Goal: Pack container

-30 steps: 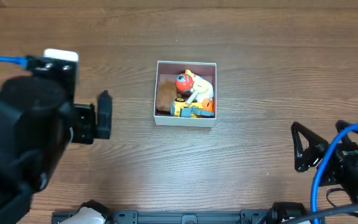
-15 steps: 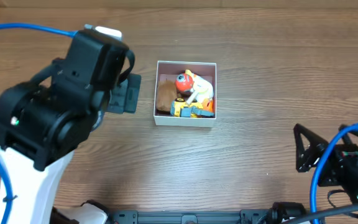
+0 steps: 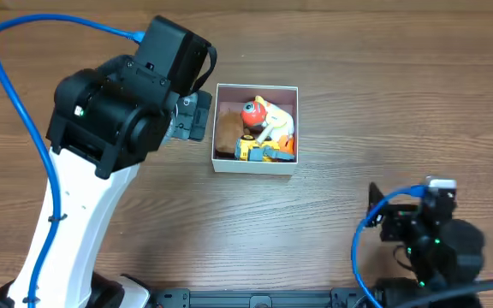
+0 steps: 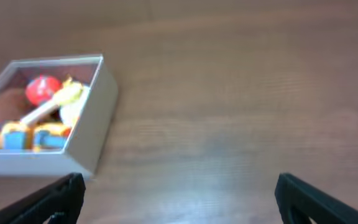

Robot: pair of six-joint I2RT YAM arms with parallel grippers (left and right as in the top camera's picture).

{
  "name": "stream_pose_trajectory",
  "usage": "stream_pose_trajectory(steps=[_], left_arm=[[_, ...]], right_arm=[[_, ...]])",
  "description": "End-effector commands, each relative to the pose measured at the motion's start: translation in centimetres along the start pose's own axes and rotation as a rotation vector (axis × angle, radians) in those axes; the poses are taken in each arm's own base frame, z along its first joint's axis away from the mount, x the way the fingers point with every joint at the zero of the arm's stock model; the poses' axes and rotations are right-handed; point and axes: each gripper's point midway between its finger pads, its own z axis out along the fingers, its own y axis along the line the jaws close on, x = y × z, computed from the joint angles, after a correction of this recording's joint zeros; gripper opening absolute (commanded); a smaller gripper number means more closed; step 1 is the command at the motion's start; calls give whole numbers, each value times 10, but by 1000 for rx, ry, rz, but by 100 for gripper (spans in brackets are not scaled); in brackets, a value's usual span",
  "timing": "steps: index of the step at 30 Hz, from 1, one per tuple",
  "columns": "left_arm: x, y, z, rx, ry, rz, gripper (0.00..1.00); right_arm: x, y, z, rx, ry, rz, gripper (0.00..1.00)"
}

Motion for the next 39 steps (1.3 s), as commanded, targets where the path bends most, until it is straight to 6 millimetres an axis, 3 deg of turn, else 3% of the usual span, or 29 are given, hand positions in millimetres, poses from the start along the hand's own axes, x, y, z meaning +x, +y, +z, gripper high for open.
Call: stream_pose_trajectory(steps=[1,15,23,39], left_arm=[[-1,3,0,-17,-1,-13,100],[-1,3,0,-17,-1,-13,100],[-1,3,0,-17,-1,-13,100],[-1,3,0,-17,-1,-13,100]], right_arm=[[12,-3,18,0,-39,-6,100],[29,-9,33,8,-204,-18,100],[39,-12,38,20,-174,-15,100],[39,-12,38,20,-174,-15,100]])
